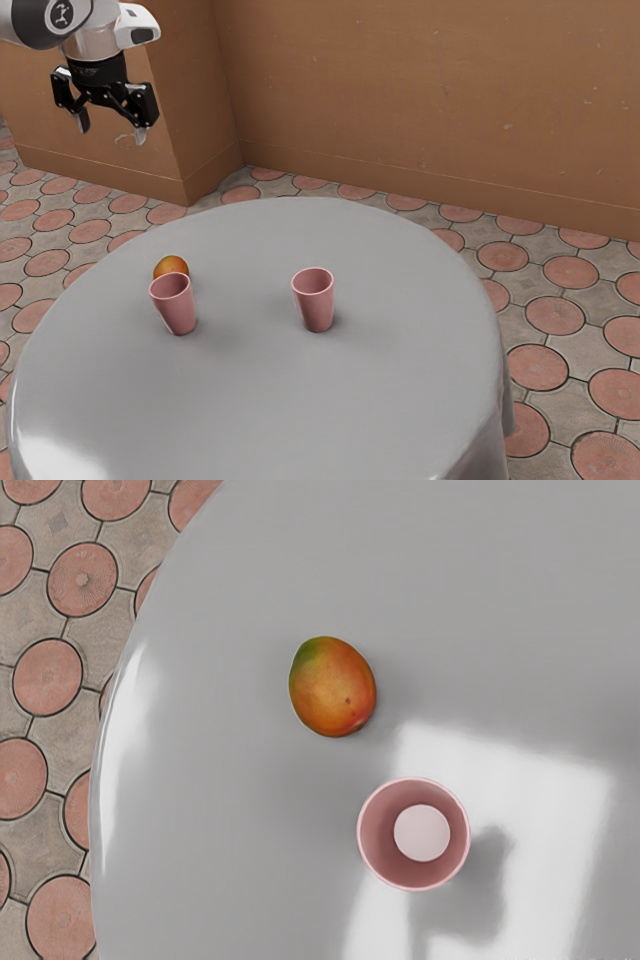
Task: Place the left cup onto the right cup
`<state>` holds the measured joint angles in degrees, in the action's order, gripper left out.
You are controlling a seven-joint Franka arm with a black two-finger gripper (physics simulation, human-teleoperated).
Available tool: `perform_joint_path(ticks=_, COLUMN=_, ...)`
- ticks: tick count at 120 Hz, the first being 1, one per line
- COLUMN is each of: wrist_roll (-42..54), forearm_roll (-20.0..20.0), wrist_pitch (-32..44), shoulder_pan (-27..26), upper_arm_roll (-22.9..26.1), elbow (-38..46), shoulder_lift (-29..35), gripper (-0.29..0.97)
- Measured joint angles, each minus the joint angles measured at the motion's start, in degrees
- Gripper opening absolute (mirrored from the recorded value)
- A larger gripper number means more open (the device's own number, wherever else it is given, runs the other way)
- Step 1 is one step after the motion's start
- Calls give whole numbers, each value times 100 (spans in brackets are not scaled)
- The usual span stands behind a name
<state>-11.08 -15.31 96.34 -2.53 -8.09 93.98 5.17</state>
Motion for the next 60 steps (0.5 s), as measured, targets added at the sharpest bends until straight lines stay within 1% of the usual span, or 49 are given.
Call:
perform_joint_path(ticks=33, wrist_roll=-3, forearm_roll=1, wrist_pitch=0, shoulder_pan=-1, upper_arm_roll=6, elbow=117, shoulder_lift=83, gripper=68)
perform_joint_path(ticks=48, wrist_roll=-3, forearm_roll=98, wrist_pitch=39, shoulder_pan=2, upper_arm_roll=33, elbow=702, shoulder_lift=227, gripper=68)
perform_joint_path(ticks=60, wrist_roll=-4, forearm_roll=279, wrist_pitch=183, shoulder_pan=-1, upper_arm_roll=42, elbow=1173, shoulder_lift=258, gripper=68)
